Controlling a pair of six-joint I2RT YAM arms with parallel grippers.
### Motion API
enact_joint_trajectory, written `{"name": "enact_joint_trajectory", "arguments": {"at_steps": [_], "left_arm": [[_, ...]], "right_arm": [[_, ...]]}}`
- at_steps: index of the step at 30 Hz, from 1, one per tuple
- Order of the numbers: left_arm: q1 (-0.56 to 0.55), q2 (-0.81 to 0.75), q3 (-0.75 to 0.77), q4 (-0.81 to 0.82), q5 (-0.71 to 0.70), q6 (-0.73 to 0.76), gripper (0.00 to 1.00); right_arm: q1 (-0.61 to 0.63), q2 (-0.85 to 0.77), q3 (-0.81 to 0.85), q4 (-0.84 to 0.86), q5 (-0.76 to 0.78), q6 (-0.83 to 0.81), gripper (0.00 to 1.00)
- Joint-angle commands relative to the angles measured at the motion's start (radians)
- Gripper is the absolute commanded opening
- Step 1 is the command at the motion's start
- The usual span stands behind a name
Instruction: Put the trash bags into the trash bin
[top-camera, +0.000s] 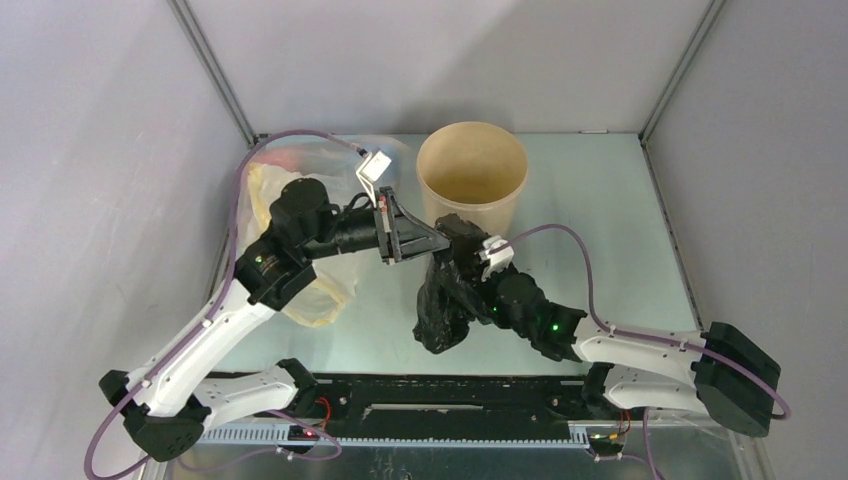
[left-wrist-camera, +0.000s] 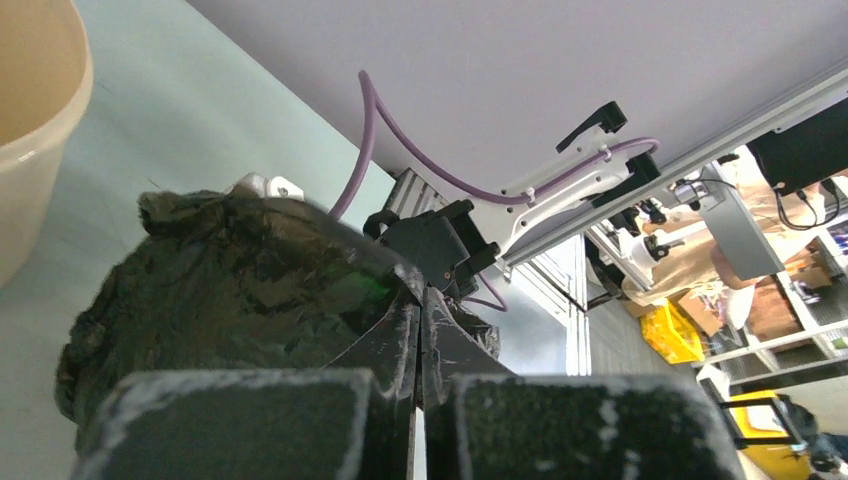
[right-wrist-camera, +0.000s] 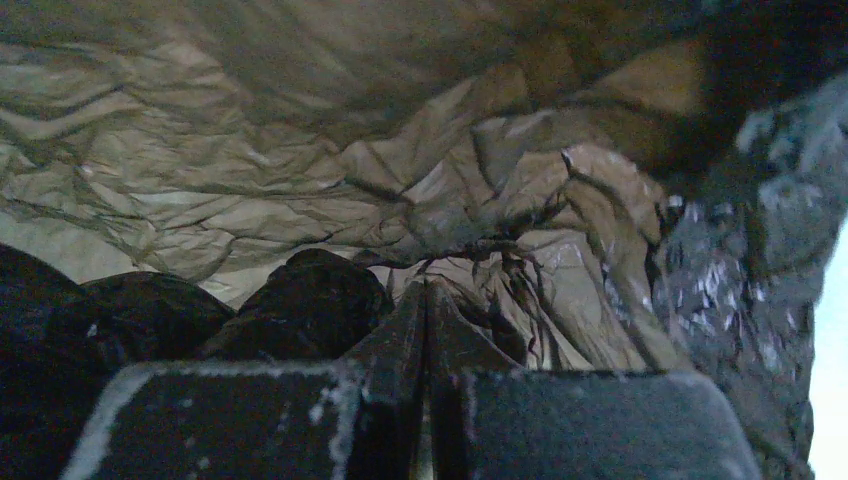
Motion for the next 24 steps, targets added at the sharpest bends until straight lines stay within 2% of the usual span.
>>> {"name": "enact_joint_trajectory", "arguments": {"at_steps": [1,6,12,13,18,21,24], "left_arm": [[0.004,-0.013,0.081,-0.043,-0.024,0.066,0.00],[0.004,-0.028,0.080,-0.094,-0.046,0.104,0.00],[0.004,-0.077,0.019,-0.178,-0.094,0.163,0.00],[0.005,-0.091,-0.001,-0.183,-0.097,0.165,0.00],[0.005,-0.148,-0.114,-0.189,-0.108,0.171,0.00],[0.003,-0.169,-0.170,-0.193,-0.100,0.173,0.00],[0.004,-0.198,-0.213,-0.207,-0.102,0.180,0.00]], "right_arm": [[0.009,-0.024,0.053,-0.074,-0.012,0.013,0.00],[-0.003,-0.076,0.053,-0.178,0.059,0.065,0.00],[-0.033,-0.219,0.054,-0.312,0.070,0.108,0.02],[-0.035,-0.248,0.054,-0.336,0.065,0.118,0.04],[-0.049,-0.365,0.054,-0.466,0.042,0.179,0.33],[-0.067,-0.394,0.076,-0.574,0.062,0.240,0.41],[-0.095,-0.422,0.114,-0.709,0.088,0.340,0.56]]}}
